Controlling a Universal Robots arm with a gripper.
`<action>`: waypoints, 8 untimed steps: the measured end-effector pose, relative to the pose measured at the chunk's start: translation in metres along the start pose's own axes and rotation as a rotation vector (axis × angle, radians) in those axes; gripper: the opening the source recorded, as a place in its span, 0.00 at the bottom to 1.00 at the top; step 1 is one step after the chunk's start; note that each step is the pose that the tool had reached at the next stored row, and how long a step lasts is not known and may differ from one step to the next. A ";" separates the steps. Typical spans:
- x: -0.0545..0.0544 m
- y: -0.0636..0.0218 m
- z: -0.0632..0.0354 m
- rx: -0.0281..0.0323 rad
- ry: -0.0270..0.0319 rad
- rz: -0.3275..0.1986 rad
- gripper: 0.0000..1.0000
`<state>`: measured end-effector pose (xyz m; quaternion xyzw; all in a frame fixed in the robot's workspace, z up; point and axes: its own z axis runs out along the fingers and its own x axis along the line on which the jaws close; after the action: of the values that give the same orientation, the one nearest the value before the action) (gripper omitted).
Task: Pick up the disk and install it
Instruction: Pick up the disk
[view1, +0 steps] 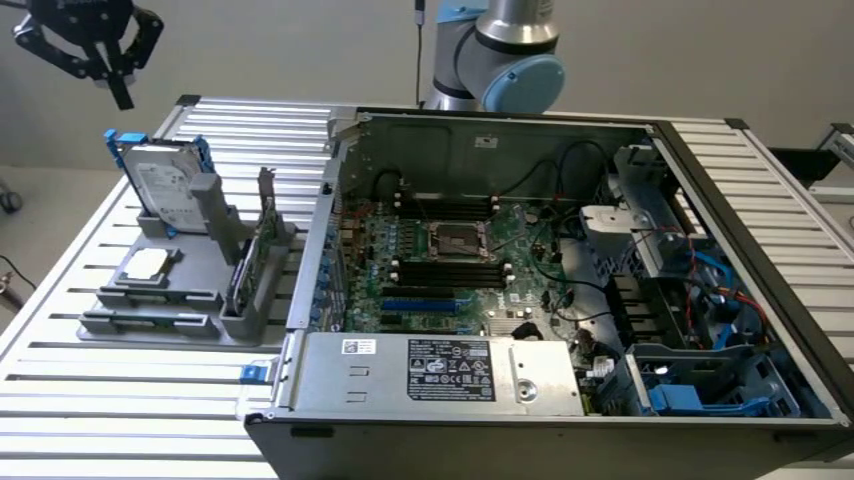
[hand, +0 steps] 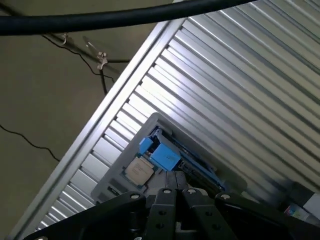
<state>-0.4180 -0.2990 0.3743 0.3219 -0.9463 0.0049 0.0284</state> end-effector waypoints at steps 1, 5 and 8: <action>0.000 0.0000 0.0000 0.0010 0.0002 -0.018 0.11; 0.000 0.0000 0.0000 0.0051 0.0008 -0.091 0.11; 0.000 0.0000 0.0000 0.0083 0.0012 -0.146 0.11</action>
<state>-0.4180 -0.2990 0.3743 0.3901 -0.9203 0.0069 0.0279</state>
